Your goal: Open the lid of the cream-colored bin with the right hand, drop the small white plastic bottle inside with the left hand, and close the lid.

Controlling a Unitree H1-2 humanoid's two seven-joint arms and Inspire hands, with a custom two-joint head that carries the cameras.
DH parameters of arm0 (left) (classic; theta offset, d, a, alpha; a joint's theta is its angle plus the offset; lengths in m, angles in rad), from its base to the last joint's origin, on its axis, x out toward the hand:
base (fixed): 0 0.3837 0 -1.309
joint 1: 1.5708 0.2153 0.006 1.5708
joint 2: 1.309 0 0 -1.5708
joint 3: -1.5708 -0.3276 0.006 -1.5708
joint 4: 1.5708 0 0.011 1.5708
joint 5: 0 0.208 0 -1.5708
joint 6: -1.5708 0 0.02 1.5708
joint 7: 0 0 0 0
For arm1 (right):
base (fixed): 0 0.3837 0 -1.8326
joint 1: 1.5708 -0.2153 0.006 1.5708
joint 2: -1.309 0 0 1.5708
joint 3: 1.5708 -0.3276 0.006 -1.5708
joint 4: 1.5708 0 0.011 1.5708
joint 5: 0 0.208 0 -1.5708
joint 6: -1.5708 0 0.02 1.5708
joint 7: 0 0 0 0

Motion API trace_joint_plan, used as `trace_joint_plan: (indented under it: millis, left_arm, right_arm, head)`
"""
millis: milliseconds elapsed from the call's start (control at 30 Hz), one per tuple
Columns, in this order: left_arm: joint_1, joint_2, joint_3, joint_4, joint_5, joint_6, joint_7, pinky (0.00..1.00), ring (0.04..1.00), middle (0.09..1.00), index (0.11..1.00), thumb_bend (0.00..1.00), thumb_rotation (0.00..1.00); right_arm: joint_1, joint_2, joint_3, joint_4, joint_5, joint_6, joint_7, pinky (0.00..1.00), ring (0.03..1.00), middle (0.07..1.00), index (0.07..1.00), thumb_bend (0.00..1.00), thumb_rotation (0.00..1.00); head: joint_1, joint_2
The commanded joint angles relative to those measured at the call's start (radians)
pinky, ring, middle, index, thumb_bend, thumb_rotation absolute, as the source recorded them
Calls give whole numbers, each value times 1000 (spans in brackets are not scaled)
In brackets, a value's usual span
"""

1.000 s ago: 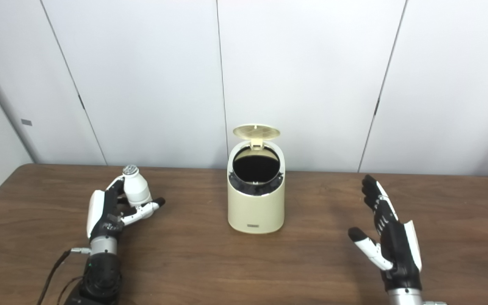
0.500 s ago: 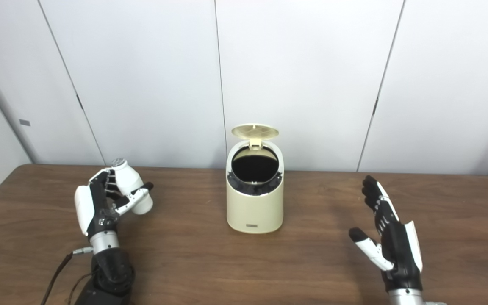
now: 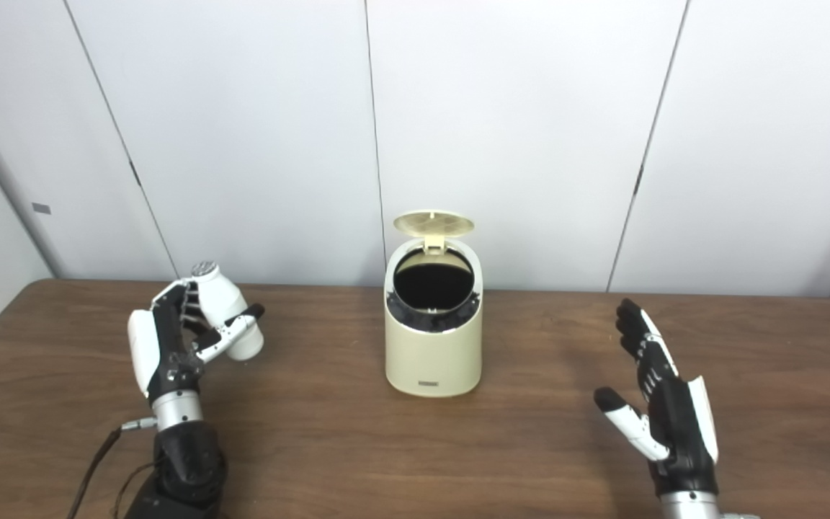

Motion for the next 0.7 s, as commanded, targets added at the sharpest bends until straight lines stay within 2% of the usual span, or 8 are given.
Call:
trace_joint_plan:
  millis: [0, 100, 267, 667]
  left_arm:
    - [-19, 22, -17, -80, 28, -65, -22, 303, 415, 459, 515, 502, 0]
    - [1, 28, -38, -160, 46, -100, -49, 292, 396, 472, 520, 501, 0]
    - [16, 22, -51, -260, 78, -115, -88, 307, 407, 503, 502, 502, 0]
    - [2, -11, -105, -384, 159, -208, -152, 366, 449, 492, 476, 504, 0]
  right_arm:
    - [-27, -4, -4, -19, -2, -36, -7, 911, 917, 921, 919, 1000, 760]
    - [-28, -3, -4, -18, -8, -37, -9, 906, 914, 921, 916, 1000, 769]
    - [-27, 1, -2, -24, -3, -39, -9, 913, 913, 922, 918, 1000, 762]
    - [-23, 10, -4, -24, -20, -44, -25, 904, 908, 916, 914, 1000, 764]
  head:
    - [0, 0]
    - [0, -1]
    - [-4, 1]
    - [-19, -4]
